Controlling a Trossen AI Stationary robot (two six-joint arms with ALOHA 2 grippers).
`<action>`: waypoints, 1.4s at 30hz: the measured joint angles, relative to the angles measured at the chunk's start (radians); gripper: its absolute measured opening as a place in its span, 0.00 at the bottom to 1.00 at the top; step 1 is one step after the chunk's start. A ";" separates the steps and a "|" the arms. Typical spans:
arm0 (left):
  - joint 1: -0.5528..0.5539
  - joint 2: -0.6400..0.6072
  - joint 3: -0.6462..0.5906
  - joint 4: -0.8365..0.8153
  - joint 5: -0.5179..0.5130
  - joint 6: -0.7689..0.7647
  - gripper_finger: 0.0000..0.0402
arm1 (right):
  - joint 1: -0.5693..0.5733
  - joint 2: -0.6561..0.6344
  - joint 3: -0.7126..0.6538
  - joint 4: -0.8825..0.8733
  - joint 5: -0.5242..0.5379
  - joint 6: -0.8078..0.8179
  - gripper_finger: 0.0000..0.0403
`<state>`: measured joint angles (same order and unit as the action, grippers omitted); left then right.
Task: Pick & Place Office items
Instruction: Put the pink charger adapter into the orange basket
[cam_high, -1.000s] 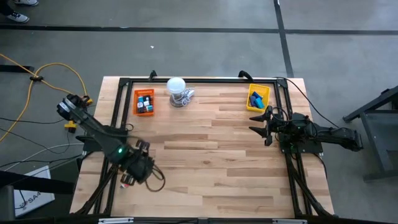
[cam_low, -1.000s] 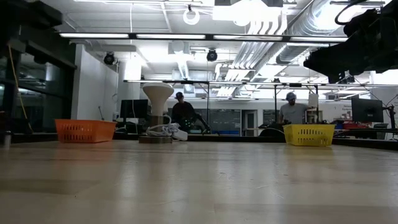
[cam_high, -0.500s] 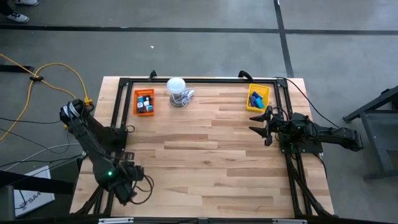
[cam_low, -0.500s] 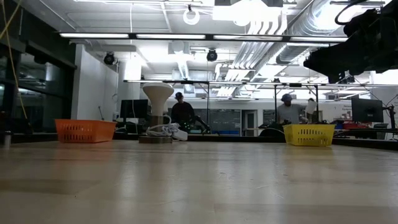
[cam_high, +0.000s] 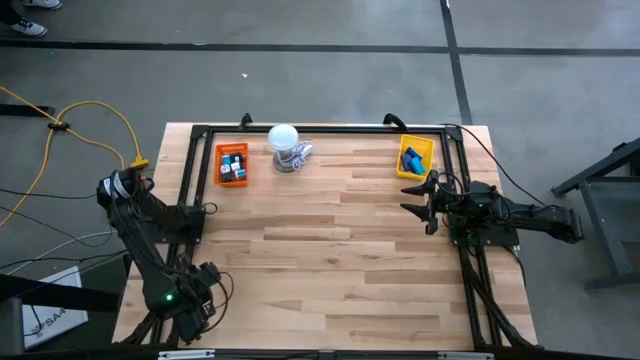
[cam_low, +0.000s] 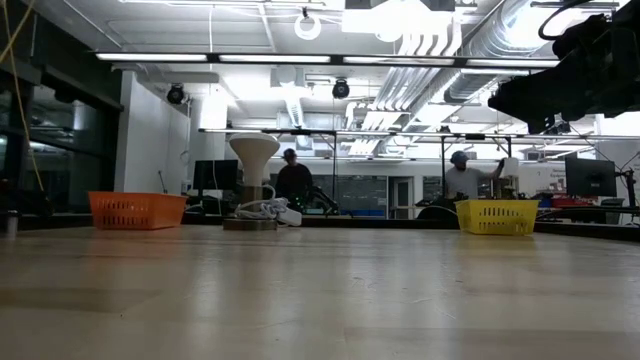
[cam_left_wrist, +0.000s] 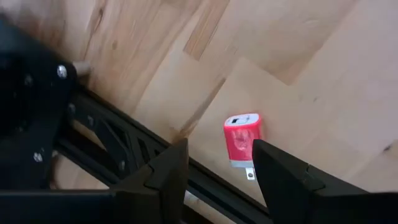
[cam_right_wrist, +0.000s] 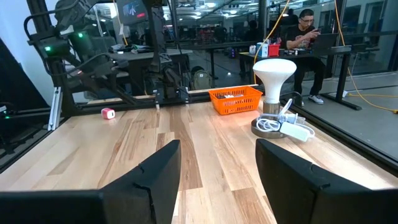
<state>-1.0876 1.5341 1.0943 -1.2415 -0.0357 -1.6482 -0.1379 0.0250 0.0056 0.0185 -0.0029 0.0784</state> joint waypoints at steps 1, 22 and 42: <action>-0.005 0.009 0.000 0.000 0.000 -0.017 0.42 | 0.000 0.000 0.000 0.000 0.000 0.000 0.48; -0.015 0.112 0.000 0.039 -0.015 -0.093 0.42 | 0.000 0.000 0.000 0.000 0.000 0.000 0.48; -0.044 0.185 -0.002 0.116 0.034 -0.108 0.42 | 0.000 0.000 0.000 0.000 0.000 0.000 0.48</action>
<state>-1.1318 1.7187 1.0924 -1.1253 -0.0014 -1.7564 -0.1375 0.0253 0.0056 0.0185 -0.0029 0.0784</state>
